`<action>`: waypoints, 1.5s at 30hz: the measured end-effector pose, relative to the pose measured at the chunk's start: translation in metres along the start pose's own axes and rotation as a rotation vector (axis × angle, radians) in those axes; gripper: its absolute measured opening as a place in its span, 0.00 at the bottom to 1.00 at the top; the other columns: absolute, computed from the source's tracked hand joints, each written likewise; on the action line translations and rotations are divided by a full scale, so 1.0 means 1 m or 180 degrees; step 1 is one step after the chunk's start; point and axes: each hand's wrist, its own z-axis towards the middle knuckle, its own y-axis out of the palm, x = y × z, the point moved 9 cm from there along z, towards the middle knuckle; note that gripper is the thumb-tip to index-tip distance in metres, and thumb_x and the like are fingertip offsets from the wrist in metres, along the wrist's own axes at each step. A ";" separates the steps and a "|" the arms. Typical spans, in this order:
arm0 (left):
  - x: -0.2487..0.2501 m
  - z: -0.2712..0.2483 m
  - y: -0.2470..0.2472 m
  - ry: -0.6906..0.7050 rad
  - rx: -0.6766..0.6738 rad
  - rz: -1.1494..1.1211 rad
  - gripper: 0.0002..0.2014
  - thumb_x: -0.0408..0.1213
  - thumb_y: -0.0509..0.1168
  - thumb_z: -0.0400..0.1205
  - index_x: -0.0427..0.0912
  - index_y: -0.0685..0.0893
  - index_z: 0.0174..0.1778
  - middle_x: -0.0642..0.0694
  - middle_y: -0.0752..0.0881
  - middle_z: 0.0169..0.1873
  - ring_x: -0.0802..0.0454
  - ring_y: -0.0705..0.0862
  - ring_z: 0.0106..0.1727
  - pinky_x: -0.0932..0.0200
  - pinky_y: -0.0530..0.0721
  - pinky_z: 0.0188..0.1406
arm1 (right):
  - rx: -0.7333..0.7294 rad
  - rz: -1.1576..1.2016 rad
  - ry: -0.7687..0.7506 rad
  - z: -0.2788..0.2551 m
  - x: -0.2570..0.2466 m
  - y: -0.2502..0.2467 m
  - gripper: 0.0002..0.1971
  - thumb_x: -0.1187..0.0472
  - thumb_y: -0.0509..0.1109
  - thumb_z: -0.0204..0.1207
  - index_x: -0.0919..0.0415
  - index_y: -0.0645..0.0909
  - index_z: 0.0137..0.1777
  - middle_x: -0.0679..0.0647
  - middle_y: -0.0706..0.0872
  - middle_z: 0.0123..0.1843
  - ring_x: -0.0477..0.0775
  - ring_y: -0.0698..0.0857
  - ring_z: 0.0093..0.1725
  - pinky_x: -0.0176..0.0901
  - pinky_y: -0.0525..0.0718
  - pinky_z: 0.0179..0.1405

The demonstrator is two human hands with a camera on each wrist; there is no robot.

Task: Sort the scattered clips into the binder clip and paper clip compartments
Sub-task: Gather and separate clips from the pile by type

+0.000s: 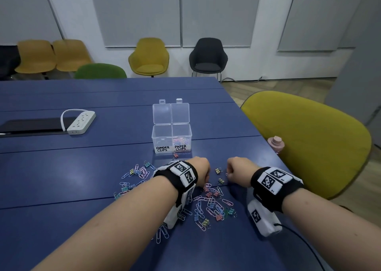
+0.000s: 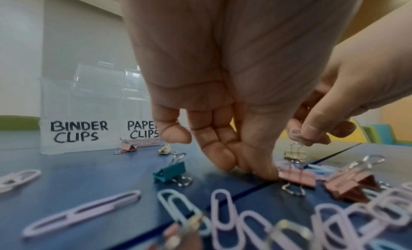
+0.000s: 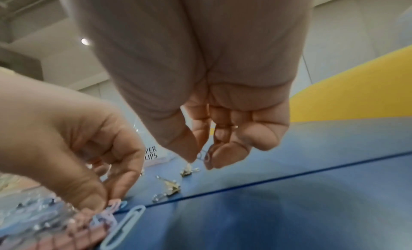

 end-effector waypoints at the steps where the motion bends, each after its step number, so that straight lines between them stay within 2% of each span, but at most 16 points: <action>1: -0.002 0.000 0.002 -0.0079 -0.0049 0.0081 0.05 0.33 0.70 0.75 0.39 0.88 0.45 0.41 0.90 0.47 0.41 0.88 0.50 0.49 0.87 0.55 | 0.0094 0.0151 -0.0010 -0.002 0.002 -0.004 0.02 0.66 0.62 0.76 0.58 0.74 0.44 0.56 0.83 0.49 0.56 0.78 0.47 0.40 0.73 0.44; 5: -0.002 -0.005 0.006 -0.0219 -0.0132 0.0383 0.04 0.35 0.67 0.77 0.39 0.81 0.41 0.40 0.86 0.41 0.37 0.88 0.52 0.49 0.86 0.52 | 0.0155 0.0525 -0.0206 -0.015 -0.003 -0.007 0.04 0.66 0.65 0.75 0.56 0.76 0.44 0.50 0.79 0.44 0.52 0.77 0.45 0.36 0.71 0.44; 9: 0.000 -0.011 0.002 -0.0165 -0.0022 0.0262 0.07 0.33 0.66 0.77 0.38 0.87 0.47 0.40 0.88 0.45 0.40 0.87 0.52 0.50 0.87 0.55 | -0.0022 0.0389 -0.0372 -0.024 -0.017 0.007 0.04 0.65 0.67 0.74 0.55 0.78 0.41 0.45 0.78 0.36 0.51 0.79 0.43 0.36 0.76 0.43; 11: 0.000 -0.016 -0.006 -0.0103 0.0128 0.0025 0.06 0.32 0.65 0.77 0.39 0.87 0.47 0.41 0.88 0.46 0.42 0.86 0.51 0.55 0.84 0.52 | -0.0002 0.0277 -0.0383 -0.024 -0.021 0.011 0.04 0.65 0.67 0.74 0.57 0.82 0.43 0.48 0.83 0.40 0.54 0.82 0.45 0.38 0.79 0.46; 14: 0.001 -0.025 -0.019 0.0045 0.0384 -0.0462 0.04 0.31 0.68 0.75 0.45 0.82 0.40 0.49 0.83 0.36 0.49 0.80 0.42 0.60 0.79 0.43 | 0.0056 0.0163 -0.0303 -0.020 -0.022 0.013 0.07 0.64 0.68 0.74 0.62 0.86 0.49 0.57 0.89 0.51 0.58 0.86 0.54 0.40 0.80 0.49; 16: 0.005 -0.029 -0.019 0.0088 0.0378 -0.0711 0.05 0.32 0.71 0.74 0.44 0.84 0.43 0.53 0.80 0.32 0.52 0.78 0.40 0.62 0.76 0.40 | 0.0072 0.0001 -0.0251 -0.016 -0.024 0.015 0.02 0.62 0.69 0.73 0.57 0.84 0.43 0.58 0.89 0.53 0.60 0.86 0.55 0.41 0.79 0.48; 18: 0.013 -0.029 -0.014 0.0144 0.0259 -0.0619 0.09 0.32 0.74 0.72 0.42 0.86 0.48 0.50 0.83 0.36 0.52 0.79 0.41 0.63 0.76 0.41 | 0.0059 -0.0095 -0.0157 -0.011 -0.023 0.017 0.11 0.60 0.72 0.71 0.51 0.75 0.31 0.59 0.89 0.52 0.60 0.86 0.53 0.40 0.77 0.43; 20: 0.020 -0.028 -0.008 0.0161 0.0138 -0.0371 0.12 0.33 0.75 0.71 0.41 0.87 0.50 0.45 0.87 0.44 0.50 0.79 0.42 0.61 0.77 0.42 | -0.0012 -0.0117 -0.0086 -0.008 -0.021 0.019 0.14 0.60 0.73 0.70 0.51 0.72 0.29 0.58 0.89 0.51 0.59 0.85 0.48 0.41 0.76 0.42; 23: 0.028 -0.026 -0.001 0.0176 0.0074 -0.0170 0.11 0.33 0.72 0.73 0.38 0.87 0.51 0.42 0.86 0.43 0.46 0.79 0.42 0.58 0.78 0.41 | -0.0087 -0.0200 -0.0144 -0.012 -0.020 0.016 0.05 0.65 0.68 0.70 0.55 0.83 0.43 0.58 0.89 0.52 0.62 0.86 0.51 0.44 0.80 0.43; 25: 0.033 -0.027 -0.001 0.0210 0.0079 -0.0063 0.08 0.31 0.69 0.75 0.38 0.86 0.50 0.40 0.86 0.43 0.44 0.79 0.41 0.57 0.76 0.39 | -0.0114 -0.0330 -0.0306 -0.016 -0.020 0.015 0.14 0.67 0.65 0.71 0.56 0.84 0.55 0.58 0.88 0.53 0.63 0.86 0.54 0.47 0.83 0.46; 27: 0.036 -0.028 -0.004 0.0264 0.0096 0.0006 0.06 0.30 0.68 0.74 0.40 0.84 0.46 0.42 0.84 0.41 0.45 0.78 0.41 0.58 0.75 0.39 | -0.0102 -0.0386 -0.0427 -0.023 -0.020 0.014 0.16 0.68 0.63 0.72 0.55 0.82 0.58 0.58 0.88 0.53 0.63 0.85 0.54 0.47 0.82 0.47; 32: 0.041 -0.027 -0.004 0.0338 0.0098 0.0013 0.09 0.29 0.66 0.76 0.38 0.86 0.50 0.47 0.80 0.37 0.46 0.77 0.40 0.59 0.73 0.39 | -0.0255 -0.0338 -0.0458 -0.038 -0.019 0.015 0.07 0.60 0.70 0.72 0.57 0.84 0.49 0.60 0.89 0.50 0.62 0.85 0.50 0.47 0.81 0.45; 36: 0.043 -0.023 -0.002 0.0236 0.0045 0.0057 0.07 0.28 0.69 0.74 0.45 0.84 0.42 0.51 0.77 0.28 0.46 0.78 0.40 0.58 0.75 0.39 | -0.0312 -0.0469 -0.0491 -0.041 -0.024 0.018 0.08 0.56 0.76 0.69 0.56 0.82 0.46 0.57 0.89 0.50 0.57 0.82 0.44 0.44 0.79 0.42; 39: 0.043 -0.023 0.001 0.0096 -0.0058 0.0144 0.05 0.28 0.71 0.74 0.42 0.86 0.41 0.47 0.82 0.34 0.43 0.83 0.43 0.55 0.83 0.45 | -0.0224 -0.0532 -0.0412 -0.039 -0.027 0.020 0.08 0.61 0.74 0.70 0.54 0.76 0.38 0.56 0.85 0.43 0.56 0.79 0.40 0.43 0.76 0.39; 42: 0.043 -0.025 0.005 -0.0061 -0.0213 0.0406 0.14 0.34 0.71 0.76 0.44 0.74 0.29 0.46 0.78 0.30 0.42 0.83 0.43 0.53 0.83 0.48 | -0.0242 -0.0498 -0.0238 -0.038 -0.025 0.022 0.14 0.62 0.73 0.70 0.55 0.70 0.30 0.54 0.79 0.36 0.57 0.79 0.39 0.42 0.76 0.37; 45: 0.048 -0.030 0.004 -0.0082 -0.0245 0.0591 0.17 0.34 0.66 0.81 0.42 0.68 0.27 0.47 0.71 0.27 0.41 0.79 0.44 0.55 0.77 0.43 | -0.0351 -0.0531 -0.0119 -0.039 -0.025 0.024 0.10 0.63 0.72 0.71 0.59 0.73 0.35 0.52 0.74 0.30 0.58 0.78 0.39 0.41 0.75 0.38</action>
